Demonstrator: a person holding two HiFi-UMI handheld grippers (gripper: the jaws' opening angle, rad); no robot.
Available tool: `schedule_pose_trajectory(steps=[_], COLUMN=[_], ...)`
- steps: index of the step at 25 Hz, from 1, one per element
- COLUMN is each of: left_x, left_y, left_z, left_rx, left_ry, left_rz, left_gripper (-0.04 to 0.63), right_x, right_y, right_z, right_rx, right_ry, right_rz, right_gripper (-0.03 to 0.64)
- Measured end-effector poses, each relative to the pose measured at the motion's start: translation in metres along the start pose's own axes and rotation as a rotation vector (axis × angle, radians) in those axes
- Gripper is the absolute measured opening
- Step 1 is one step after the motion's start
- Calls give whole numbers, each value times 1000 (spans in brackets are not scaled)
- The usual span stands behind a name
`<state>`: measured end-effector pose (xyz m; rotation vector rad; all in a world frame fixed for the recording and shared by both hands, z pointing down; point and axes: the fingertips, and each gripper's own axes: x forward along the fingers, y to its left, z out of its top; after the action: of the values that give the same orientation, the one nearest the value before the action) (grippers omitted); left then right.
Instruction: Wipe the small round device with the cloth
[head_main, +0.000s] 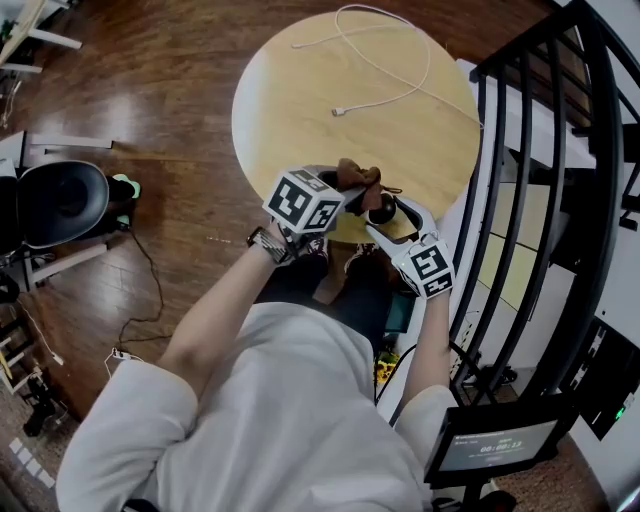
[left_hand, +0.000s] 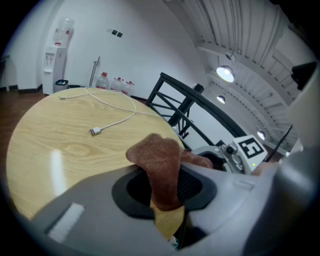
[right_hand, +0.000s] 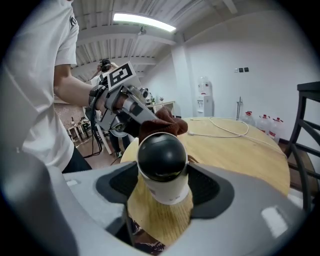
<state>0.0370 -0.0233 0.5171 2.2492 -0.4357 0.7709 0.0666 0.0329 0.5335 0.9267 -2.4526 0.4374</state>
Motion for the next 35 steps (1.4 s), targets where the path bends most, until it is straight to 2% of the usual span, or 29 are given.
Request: schedule_pose_trajectory(steps=[7,12,17,22,26,29,33,35], left_x=[11,18,24,24,13,-1,-21,-27], left_y=[18,29,33,33,34,32,16,3], left_z=[-25,-34,-38,-37,-30,-15,13,25], left_rx=[4,-57,-39,21,0,6,42,72], left_ry=[87,111,128,56,-25,-73,-129,-136], left_rz=[47,47,69,80,99,111,58,10], left_gripper=[103,101,101,102,103,103,103,103], right_x=[0,0,0,-1,4,7,11,10], right_y=[5,8,8,3,0,-4,-5,-5], right_z=[2,3,3,-1,-7,-8,-3,0], right_rx=[15,27,32,62,100,150,195,155], right_ry=[-16,-28,-51,-100,-95,-102,-104,-86], right_rz=[-11,-36,-65,-184,-249,-336,-465,-490], right_gripper=[313,313,313,297,293,290,287,288])
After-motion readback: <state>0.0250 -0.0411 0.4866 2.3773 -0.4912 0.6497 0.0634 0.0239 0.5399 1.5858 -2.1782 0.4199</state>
